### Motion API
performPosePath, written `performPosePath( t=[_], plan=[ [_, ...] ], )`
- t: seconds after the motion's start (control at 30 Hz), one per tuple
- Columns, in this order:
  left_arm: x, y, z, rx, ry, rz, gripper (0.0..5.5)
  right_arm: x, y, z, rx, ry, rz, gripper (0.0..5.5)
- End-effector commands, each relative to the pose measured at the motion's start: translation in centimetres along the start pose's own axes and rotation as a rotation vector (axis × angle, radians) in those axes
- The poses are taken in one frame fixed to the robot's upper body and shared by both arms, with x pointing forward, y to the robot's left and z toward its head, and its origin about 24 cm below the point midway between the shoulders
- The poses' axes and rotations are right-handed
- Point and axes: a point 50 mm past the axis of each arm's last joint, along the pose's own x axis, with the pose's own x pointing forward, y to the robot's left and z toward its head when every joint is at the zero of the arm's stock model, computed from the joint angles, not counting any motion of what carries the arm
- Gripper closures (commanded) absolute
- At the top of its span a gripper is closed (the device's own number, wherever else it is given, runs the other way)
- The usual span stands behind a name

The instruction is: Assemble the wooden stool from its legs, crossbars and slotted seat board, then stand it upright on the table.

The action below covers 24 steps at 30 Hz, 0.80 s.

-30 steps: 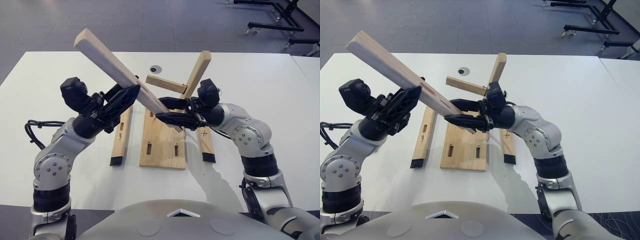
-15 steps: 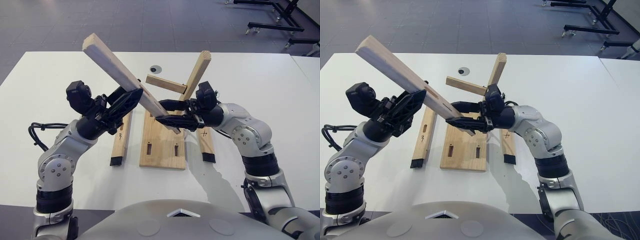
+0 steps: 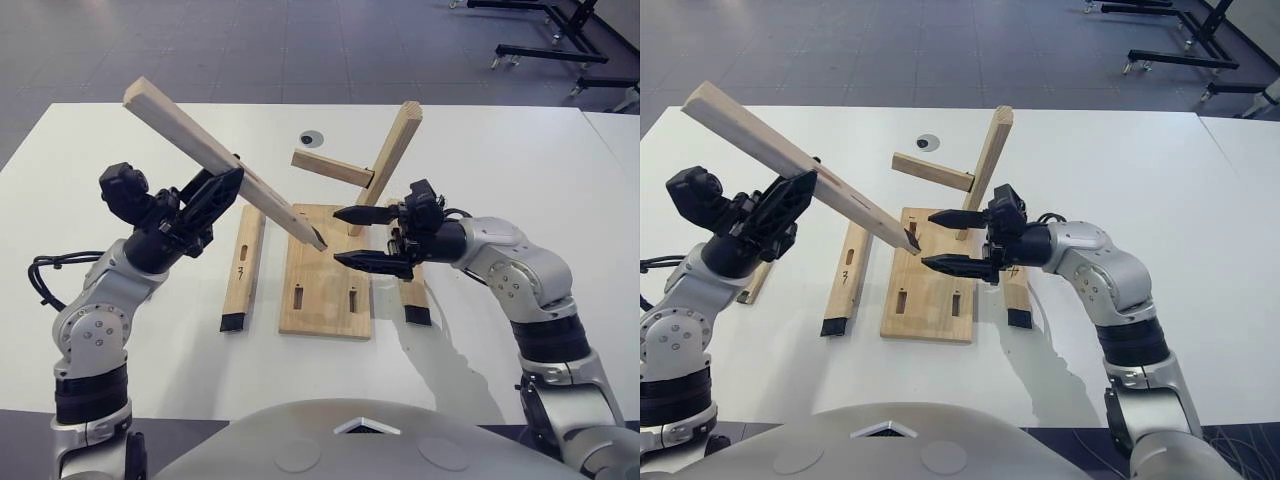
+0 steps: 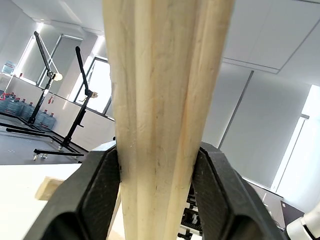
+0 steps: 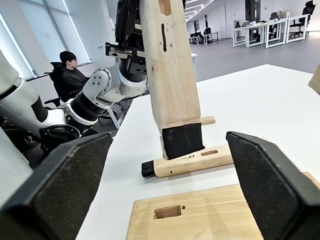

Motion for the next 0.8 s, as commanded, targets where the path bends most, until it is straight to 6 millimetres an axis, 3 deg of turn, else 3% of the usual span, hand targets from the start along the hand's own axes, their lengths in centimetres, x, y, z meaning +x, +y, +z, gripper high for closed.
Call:
performPosePath(
  t=[0.03,0.17,0.33,0.53,0.8],
  plan=[
    [-0.2,2.1,0.5,0.125,0.073,0.075,3.47,-0.8,-0.1,0.8,-0.031,-0.005,-0.04,1.31],
    [0.0,5.2,-0.3,0.22,0.137,0.158,3.47,-1.1,-0.3,2.1,-0.074,-0.058,-0.077,1.31],
    [-0.2,7.7,-1.6,0.398,0.235,0.179,3.47,-0.7,-0.2,2.8,-0.085,-0.073,-0.06,1.31],
    [0.0,8.7,-2.9,0.395,0.247,0.046,3.47,-1.5,-0.7,4.7,-0.114,-0.067,-0.047,1.31],
    [0.8,8.7,-0.8,0.475,0.056,0.03,3.47,-2.0,-1.3,6.0,-0.12,0.004,-0.009,1.31]
  ],
)
